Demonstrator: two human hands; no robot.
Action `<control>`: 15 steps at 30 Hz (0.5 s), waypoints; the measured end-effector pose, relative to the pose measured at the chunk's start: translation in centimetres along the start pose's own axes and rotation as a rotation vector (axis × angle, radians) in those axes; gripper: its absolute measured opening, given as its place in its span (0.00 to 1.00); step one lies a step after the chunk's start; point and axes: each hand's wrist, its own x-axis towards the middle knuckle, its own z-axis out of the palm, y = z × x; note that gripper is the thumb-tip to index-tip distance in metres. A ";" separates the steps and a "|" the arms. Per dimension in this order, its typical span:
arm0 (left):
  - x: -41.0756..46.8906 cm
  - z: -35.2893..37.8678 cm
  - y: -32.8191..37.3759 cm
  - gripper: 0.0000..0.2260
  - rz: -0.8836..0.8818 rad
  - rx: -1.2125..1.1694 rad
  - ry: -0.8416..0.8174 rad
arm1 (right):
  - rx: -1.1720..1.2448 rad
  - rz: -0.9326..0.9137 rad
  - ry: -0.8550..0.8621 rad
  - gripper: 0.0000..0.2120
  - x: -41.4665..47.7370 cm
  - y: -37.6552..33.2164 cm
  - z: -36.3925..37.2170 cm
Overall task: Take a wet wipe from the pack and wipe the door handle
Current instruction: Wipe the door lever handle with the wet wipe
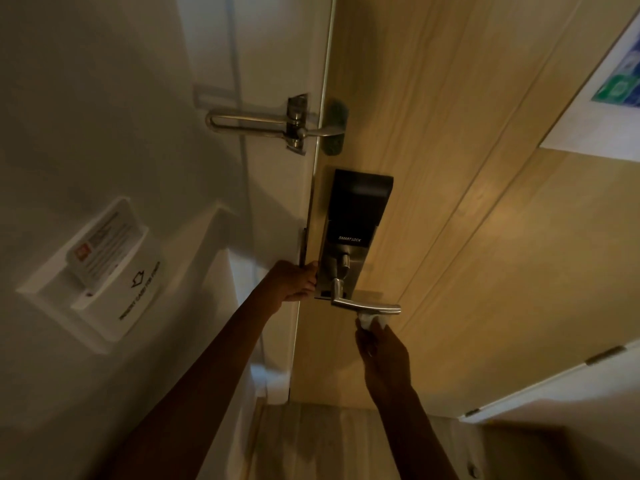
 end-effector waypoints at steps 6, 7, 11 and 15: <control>-0.3 0.1 0.3 0.14 -0.020 -0.068 -0.008 | -0.093 0.087 -0.078 0.10 0.6 2.4 1.8; -0.4 0.0 0.4 0.14 -0.022 -0.073 -0.021 | -0.062 0.120 -0.099 0.11 0.6 2.8 2.2; -0.4 -0.1 0.5 0.12 -0.039 -0.035 0.013 | 0.124 0.163 -0.121 0.08 0.8 2.1 1.2; -0.1 -0.2 0.3 0.14 -0.050 -0.046 0.009 | 0.094 0.234 -0.150 0.08 0.8 2.2 2.5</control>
